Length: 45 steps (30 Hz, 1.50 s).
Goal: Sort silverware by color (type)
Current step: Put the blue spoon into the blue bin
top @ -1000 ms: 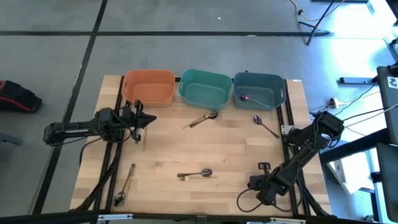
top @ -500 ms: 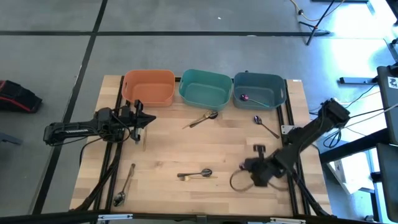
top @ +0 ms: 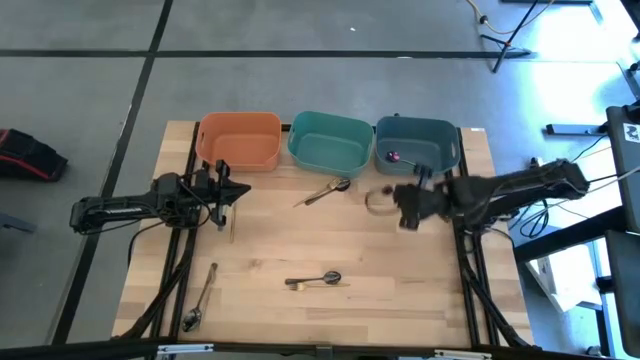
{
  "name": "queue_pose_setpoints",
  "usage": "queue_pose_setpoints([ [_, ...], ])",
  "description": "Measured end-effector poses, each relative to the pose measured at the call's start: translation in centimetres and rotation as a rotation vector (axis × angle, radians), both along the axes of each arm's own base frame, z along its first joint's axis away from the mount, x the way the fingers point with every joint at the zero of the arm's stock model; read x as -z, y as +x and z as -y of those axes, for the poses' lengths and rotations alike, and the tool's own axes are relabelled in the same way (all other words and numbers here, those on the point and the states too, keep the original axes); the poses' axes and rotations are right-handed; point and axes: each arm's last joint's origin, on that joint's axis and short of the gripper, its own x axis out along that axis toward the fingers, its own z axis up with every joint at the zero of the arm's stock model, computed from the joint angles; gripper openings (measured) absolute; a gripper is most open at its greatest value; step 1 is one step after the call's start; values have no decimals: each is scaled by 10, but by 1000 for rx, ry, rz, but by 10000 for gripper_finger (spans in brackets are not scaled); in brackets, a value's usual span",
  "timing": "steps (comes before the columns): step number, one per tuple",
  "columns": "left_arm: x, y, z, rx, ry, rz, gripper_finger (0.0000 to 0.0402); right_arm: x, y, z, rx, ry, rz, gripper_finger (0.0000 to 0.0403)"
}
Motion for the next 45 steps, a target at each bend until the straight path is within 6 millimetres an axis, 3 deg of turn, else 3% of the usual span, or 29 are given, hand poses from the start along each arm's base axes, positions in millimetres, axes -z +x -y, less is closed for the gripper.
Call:
queue_pose_setpoints([
  [9,0,0,0,-2,4,-2,6,-9,-5,93,115,-124,-10,1],
  [15,1,0,0,-3,2,-10,6,11,-17,149,176,-57,49,1],
  [20,1,0,0,-2,2,-10,6,35,-28,181,238,9,82,1],
  [27,1,0,0,-8,23,-13,6,67,-31,206,291,101,48,1],
  [37,1,0,0,5,28,-18,6,97,-24,216,352,212,10,1],
  [41,1,0,-1,-32,20,-11,7,94,-22,219,432,233,51,21],
  [45,1,0,-2,-93,36,-15,30,72,-20,217,467,161,73,74],
])
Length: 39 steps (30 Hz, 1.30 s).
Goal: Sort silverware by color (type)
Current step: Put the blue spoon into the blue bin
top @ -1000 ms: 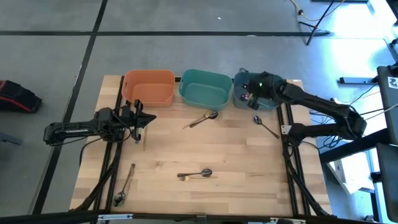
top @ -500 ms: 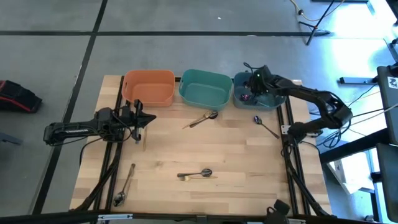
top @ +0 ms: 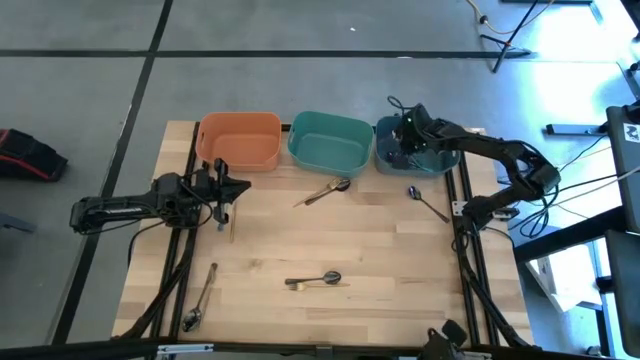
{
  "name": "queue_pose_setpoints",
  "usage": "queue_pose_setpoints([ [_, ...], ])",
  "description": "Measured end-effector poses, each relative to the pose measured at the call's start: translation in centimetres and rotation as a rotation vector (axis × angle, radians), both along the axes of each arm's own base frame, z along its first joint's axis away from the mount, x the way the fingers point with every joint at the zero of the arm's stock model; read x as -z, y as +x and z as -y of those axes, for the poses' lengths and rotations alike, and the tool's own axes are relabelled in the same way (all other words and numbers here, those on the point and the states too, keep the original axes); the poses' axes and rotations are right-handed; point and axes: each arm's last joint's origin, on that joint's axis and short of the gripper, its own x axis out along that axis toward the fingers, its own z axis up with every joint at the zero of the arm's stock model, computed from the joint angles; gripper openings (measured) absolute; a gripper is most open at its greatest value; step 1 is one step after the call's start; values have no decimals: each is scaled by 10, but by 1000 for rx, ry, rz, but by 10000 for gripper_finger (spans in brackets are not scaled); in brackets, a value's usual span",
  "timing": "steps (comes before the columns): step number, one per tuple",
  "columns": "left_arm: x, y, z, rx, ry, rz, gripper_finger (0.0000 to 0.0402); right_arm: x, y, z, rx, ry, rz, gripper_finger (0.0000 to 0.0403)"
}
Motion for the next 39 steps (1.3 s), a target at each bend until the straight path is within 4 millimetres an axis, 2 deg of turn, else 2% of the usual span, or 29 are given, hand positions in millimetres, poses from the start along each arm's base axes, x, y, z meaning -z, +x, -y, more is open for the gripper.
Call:
queue_pose_setpoints([
  [4,-6,-1,-2,-76,-21,-41,86,-38,1,-19,-18,-139,42,132],
  [8,-21,-5,-5,-196,-80,-158,145,-71,3,-50,-100,-211,214,172],
  [12,-31,-5,-8,-297,-195,-324,171,-81,14,-88,-269,-253,421,189],
  [18,-31,6,-11,-396,-463,-596,166,-58,34,-144,-536,-290,622,190],
  [26,-16,22,-14,-618,-707,-964,164,-17,42,-203,-773,-178,691,191],
  [32,6,20,-20,-810,-878,-1206,164,8,41,-229,-828,-141,637,191],
  [39,19,28,-27,-845,-975,-1294,164,18,44,-247,-891,-121,607,191],
])
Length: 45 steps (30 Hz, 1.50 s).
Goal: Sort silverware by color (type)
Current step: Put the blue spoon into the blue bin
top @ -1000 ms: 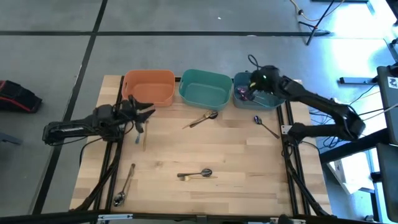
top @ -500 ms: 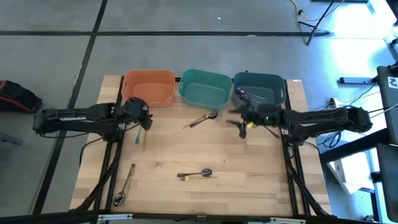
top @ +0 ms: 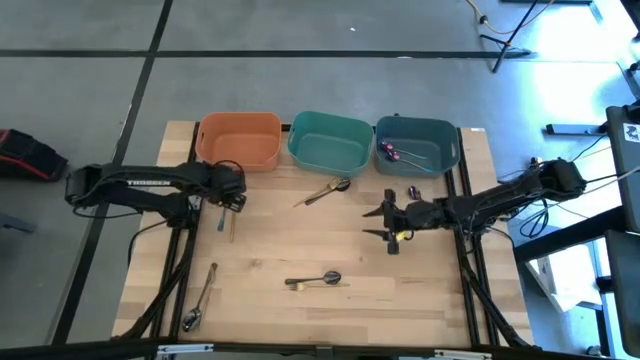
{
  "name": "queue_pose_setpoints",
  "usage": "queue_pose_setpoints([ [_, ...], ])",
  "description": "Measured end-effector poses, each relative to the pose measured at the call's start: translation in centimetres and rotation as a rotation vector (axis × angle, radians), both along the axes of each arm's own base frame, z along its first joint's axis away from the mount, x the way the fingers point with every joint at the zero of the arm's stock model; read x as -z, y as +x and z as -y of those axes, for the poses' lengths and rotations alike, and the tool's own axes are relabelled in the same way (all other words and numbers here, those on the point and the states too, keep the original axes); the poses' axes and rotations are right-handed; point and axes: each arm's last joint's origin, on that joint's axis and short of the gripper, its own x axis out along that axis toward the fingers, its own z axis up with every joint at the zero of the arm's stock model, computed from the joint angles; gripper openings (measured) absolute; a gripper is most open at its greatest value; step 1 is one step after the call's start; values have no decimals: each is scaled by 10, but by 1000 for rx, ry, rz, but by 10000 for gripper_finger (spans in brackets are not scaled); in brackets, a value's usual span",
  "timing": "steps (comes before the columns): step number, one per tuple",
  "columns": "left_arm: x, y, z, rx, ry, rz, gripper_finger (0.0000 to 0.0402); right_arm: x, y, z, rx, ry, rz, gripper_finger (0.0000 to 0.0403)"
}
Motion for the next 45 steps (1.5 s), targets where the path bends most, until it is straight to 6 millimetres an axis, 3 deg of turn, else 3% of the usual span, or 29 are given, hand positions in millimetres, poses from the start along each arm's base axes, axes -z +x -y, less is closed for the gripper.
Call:
queue_pose_setpoints([
  [11,32,0,-1,-55,-166,-116,164,3,1,-2,-25,-25,-12,191],
  [18,36,2,-1,-55,-164,-96,159,3,1,-2,-32,-39,-11,191],
  [23,37,3,-1,-54,-162,-92,114,4,1,-2,-33,-42,-21,191],
  [29,37,2,-1,-86,-155,-88,24,6,0,-2,-33,-47,-44,191],
  [32,37,2,-1,-105,-130,-95,10,6,0,-2,-33,-47,-45,191],
  [36,32,4,1,-100,-91,-119,13,7,-1,-1,-3,-52,-60,191],
  [45,-8,27,18,31,121,27,7,7,-1,2,87,-68,-51,191],
])
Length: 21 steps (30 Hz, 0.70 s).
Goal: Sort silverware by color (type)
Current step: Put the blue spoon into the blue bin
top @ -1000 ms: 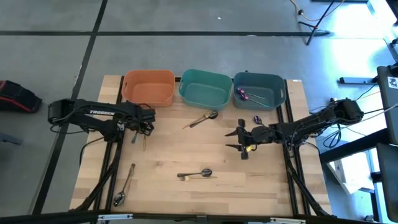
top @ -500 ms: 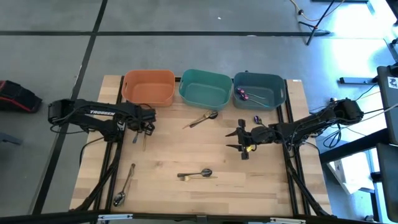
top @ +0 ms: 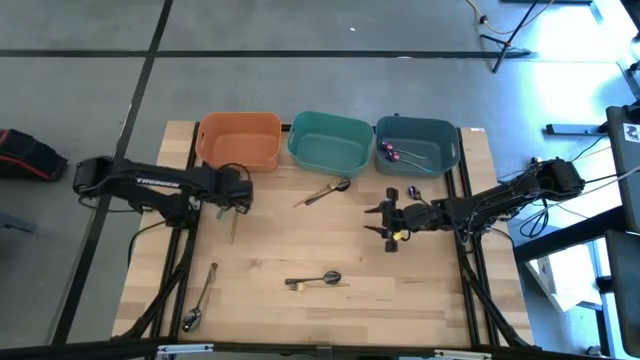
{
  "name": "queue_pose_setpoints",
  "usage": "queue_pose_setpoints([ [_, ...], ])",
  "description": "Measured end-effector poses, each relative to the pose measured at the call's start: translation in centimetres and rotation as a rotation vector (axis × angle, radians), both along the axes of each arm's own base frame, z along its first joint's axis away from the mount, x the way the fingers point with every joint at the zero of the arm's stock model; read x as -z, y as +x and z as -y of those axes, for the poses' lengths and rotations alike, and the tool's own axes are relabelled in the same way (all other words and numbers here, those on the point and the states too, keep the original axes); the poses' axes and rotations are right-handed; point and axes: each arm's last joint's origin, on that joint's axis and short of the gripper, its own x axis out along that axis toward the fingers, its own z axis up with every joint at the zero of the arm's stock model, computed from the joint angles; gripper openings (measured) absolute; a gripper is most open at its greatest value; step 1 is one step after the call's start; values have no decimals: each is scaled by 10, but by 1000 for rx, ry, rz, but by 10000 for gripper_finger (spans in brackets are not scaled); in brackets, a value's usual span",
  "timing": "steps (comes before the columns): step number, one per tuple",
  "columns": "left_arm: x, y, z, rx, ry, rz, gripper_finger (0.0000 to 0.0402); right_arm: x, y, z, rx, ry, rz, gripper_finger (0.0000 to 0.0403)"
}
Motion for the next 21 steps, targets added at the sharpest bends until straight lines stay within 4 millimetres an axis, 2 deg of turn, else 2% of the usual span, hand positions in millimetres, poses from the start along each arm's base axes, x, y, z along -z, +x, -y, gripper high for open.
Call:
queue_pose_setpoints([
  [6,-25,43,35,355,289,294,8,-9,8,4,22,38,128,191],
  [10,-31,71,61,609,511,448,8,-12,17,12,51,58,214,199],
  [15,-22,104,74,781,684,503,8,-12,29,15,41,100,321,244],
  [21,-1,140,74,878,815,569,8,-19,55,12,42,109,398,276],
])
